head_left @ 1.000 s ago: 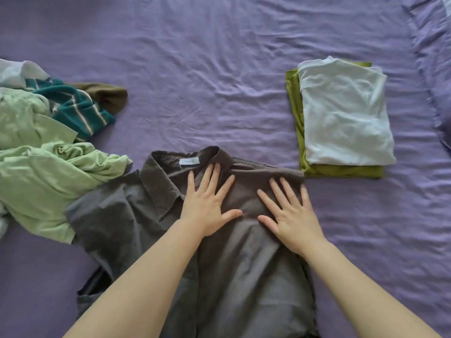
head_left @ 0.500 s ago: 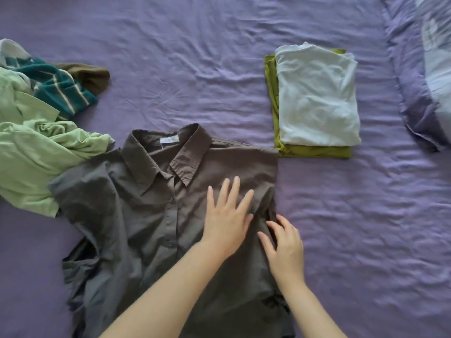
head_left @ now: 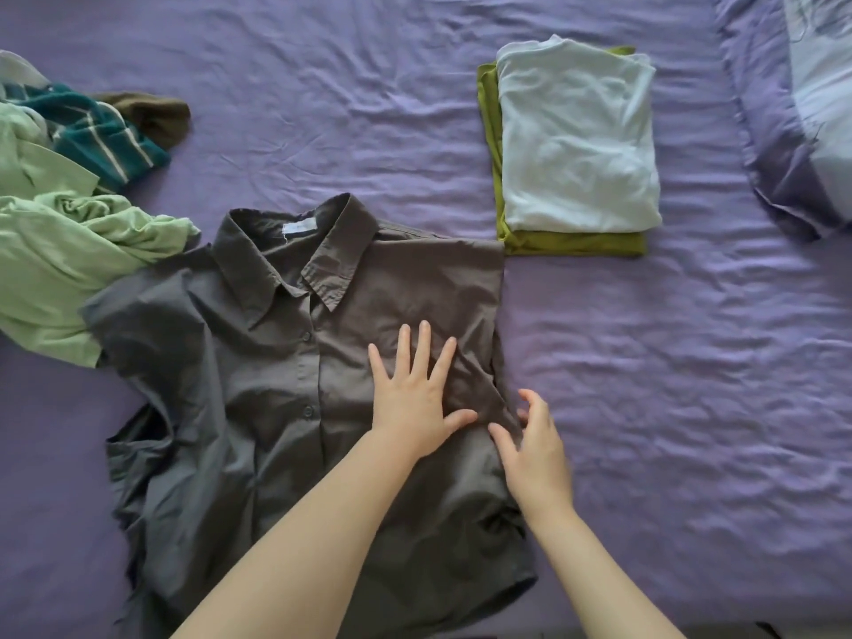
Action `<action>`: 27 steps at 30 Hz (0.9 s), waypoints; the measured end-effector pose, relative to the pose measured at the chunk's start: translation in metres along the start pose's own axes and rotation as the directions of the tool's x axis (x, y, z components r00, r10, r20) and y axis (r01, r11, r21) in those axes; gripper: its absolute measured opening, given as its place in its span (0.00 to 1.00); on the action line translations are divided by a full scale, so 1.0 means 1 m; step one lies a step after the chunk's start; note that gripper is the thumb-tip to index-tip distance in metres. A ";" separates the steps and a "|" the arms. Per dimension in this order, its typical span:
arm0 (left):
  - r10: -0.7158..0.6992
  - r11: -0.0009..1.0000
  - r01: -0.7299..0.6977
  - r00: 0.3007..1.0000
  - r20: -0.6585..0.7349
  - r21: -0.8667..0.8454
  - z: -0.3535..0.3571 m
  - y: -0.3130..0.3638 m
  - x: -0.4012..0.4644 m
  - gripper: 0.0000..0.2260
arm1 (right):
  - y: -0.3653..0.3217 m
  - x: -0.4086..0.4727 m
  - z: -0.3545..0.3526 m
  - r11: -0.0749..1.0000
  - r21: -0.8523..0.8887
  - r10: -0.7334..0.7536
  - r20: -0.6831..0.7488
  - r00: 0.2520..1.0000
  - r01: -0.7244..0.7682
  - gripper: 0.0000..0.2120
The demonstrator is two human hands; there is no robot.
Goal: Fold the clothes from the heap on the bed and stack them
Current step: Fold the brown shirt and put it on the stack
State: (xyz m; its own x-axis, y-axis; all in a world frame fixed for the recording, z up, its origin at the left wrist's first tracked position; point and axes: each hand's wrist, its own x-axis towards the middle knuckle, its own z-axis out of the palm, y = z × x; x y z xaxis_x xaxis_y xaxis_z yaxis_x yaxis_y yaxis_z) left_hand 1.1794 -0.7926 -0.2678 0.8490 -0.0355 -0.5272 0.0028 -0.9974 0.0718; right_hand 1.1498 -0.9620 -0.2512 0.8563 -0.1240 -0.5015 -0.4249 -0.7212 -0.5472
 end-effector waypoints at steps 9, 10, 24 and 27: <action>0.204 0.978 -0.208 0.968 -0.147 -0.006 0.011 0.025 -0.045 0.32 | 0.022 -0.056 0.001 0.957 -0.234 -0.161 0.065 0.985 0.172 0.37; 0.258 0.966 -0.259 0.959 -0.116 0.006 0.015 0.026 -0.054 0.31 | 0.029 -0.063 0.000 0.952 -0.229 -0.183 0.102 0.978 0.202 0.37; 0.404 0.914 -0.402 0.914 -0.033 0.057 0.052 0.015 -0.130 0.24 | 0.060 -0.144 0.019 0.990 -0.129 -0.073 -0.181 0.981 0.050 0.12; 0.342 0.939 -0.342 0.940 0.003 0.023 0.067 0.014 -0.153 0.24 | 0.060 -0.146 0.019 0.999 0.009 -0.033 -0.199 0.979 0.036 0.03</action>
State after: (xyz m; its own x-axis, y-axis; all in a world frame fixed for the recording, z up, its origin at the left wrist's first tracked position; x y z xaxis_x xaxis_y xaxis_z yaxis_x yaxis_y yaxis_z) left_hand 1.0142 -0.8057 -0.2432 0.7973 -0.3748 -0.4732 -0.3001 -0.9263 0.2280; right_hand 0.9938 -0.9743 -0.2239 0.9112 -0.2328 -0.3398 -0.3965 -0.7190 -0.5708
